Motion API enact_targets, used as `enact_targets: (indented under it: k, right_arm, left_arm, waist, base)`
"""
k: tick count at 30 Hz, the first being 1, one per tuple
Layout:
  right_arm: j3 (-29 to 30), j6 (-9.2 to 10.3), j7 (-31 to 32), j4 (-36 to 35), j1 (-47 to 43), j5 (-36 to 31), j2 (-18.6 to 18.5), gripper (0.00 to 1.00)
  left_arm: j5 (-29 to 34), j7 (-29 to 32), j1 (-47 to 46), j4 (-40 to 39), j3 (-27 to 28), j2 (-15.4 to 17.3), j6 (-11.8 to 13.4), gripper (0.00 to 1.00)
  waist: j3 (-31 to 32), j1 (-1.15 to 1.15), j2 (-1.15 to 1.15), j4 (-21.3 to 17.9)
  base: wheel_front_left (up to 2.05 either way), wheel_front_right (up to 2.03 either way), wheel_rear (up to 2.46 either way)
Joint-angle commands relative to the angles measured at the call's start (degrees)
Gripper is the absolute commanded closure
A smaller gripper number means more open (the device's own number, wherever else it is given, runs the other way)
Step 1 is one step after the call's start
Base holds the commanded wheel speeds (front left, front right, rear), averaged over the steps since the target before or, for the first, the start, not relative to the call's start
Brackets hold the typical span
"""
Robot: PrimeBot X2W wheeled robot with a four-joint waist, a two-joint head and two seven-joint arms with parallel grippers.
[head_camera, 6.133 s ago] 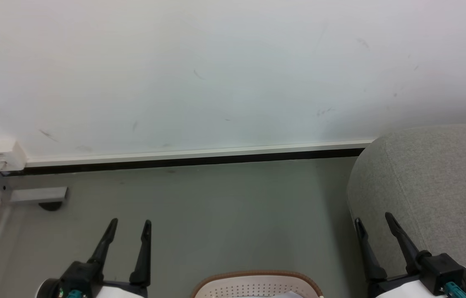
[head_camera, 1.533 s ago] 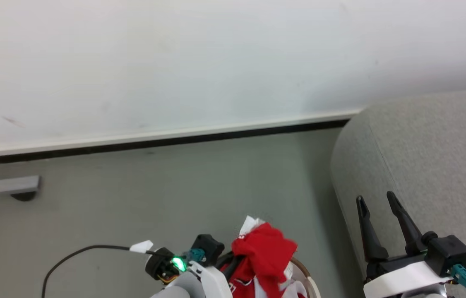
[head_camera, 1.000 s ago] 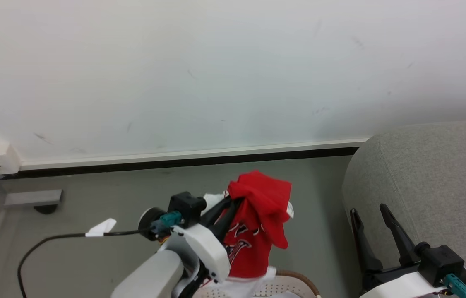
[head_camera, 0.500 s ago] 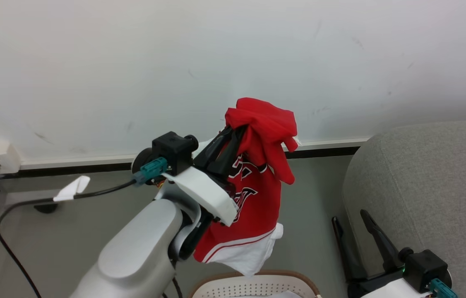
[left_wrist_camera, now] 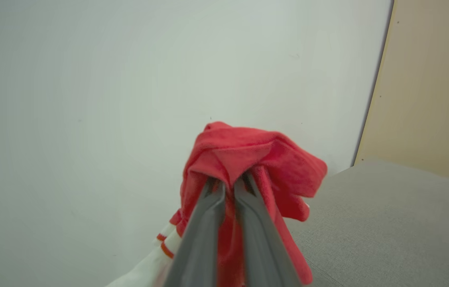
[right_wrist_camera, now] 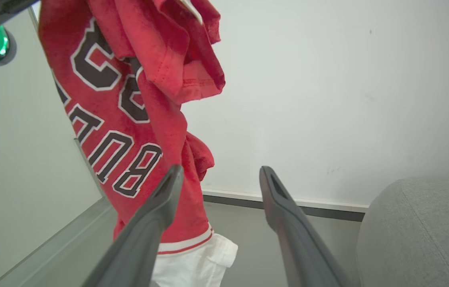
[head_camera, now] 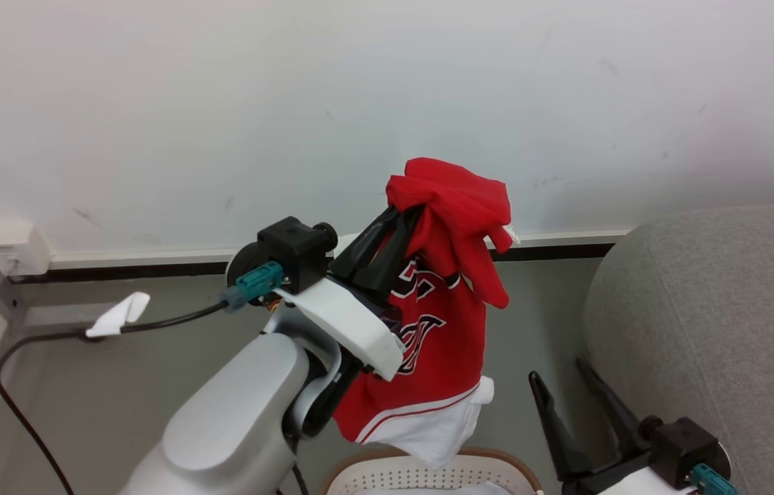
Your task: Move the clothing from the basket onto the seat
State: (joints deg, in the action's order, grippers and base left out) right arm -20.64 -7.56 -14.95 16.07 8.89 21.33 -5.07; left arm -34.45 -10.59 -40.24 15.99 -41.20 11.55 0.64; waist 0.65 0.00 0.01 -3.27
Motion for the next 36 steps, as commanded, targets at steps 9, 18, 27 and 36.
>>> enact_targets:
  k: [9,18,27,36]
  right_arm:
    - [-6.9,0.14,-0.1,6.8,6.1,1.9,-1.0,0.0]
    - [-12.5,0.14,-0.1,16.2,12.1,5.2,-1.1,0.0]
    - [-15.0,0.14,-0.1,18.5,12.4,7.9,-0.9,1.0]
    - [-13.5,0.14,-0.1,15.9,11.2,7.8,-0.9,1.0]
  left_arm:
    - [-0.6,0.7,1.6,-3.0,-2.5,-1.3,-0.9,1.0]
    - [-0.8,2.5,3.3,-6.0,-6.5,-3.0,-2.1,1.0]
    - [-1.5,4.4,4.3,-9.7,-8.6,-3.3,-2.4,1.0]
    - [-2.2,4.6,4.5,-10.2,-7.7,-2.0,-1.4,1.0]
  waist:
    - [0.6,0.0,-0.01,4.4]
    - [1.9,0.0,-0.01,10.6]
    - [2.3,0.0,-0.01,15.0]
    - [1.9,0.0,-0.01,15.5]
  base:
    - [0.0,0.0,0.0]
    - [0.0,0.0,0.0]
    - [0.0,0.0,0.0]
    - [0.0,0.0,0.0]
